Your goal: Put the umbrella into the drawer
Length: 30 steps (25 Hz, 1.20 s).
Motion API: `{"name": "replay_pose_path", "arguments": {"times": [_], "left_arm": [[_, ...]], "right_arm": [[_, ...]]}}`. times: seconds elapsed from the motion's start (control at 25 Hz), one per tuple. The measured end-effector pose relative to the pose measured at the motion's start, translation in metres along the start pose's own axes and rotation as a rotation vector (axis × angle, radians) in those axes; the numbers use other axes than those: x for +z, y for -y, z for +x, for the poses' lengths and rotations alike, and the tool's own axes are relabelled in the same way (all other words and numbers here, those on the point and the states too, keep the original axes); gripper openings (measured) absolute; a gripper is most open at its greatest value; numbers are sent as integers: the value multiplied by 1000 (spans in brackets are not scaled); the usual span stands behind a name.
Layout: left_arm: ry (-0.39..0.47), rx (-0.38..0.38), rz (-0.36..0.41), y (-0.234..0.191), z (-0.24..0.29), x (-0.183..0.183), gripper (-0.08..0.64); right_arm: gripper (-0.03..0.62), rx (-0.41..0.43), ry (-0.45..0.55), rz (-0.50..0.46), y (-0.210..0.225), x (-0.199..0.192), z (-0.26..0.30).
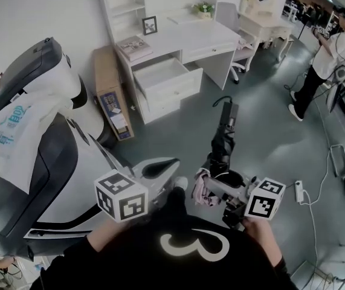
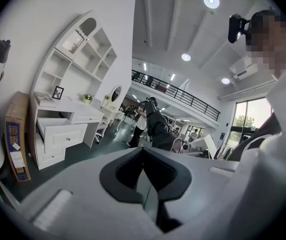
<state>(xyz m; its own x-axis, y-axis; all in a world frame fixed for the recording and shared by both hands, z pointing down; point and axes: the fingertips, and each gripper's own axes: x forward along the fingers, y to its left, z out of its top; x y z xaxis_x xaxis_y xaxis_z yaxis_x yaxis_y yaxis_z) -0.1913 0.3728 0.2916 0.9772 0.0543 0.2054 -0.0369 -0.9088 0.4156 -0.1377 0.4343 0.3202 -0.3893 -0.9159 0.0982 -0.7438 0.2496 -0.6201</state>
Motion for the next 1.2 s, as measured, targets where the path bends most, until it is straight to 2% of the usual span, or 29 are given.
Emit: {"name": "replay_pose_path", "arguments": {"times": [0.36, 0.56, 0.76, 0.92, 1.2], "left_arm": [[-46, -3, -57, -136, 88, 60, 8], [-35, 33, -78, -218, 137, 106, 8], [-24, 80, -100, -290, 167, 135, 8], [-26, 97, -115, -325, 180, 144, 8], [-7, 117, -135, -355, 185, 160, 8]], "right_arm": [[256, -45, -36, 63, 117, 74, 93], [256, -62, -69, 102, 183, 119, 148], [256, -56, -115, 103, 228, 153, 196], [256, -57, -136, 112, 253, 165, 221], [256, -57, -167, 95, 272, 185, 244]]}}
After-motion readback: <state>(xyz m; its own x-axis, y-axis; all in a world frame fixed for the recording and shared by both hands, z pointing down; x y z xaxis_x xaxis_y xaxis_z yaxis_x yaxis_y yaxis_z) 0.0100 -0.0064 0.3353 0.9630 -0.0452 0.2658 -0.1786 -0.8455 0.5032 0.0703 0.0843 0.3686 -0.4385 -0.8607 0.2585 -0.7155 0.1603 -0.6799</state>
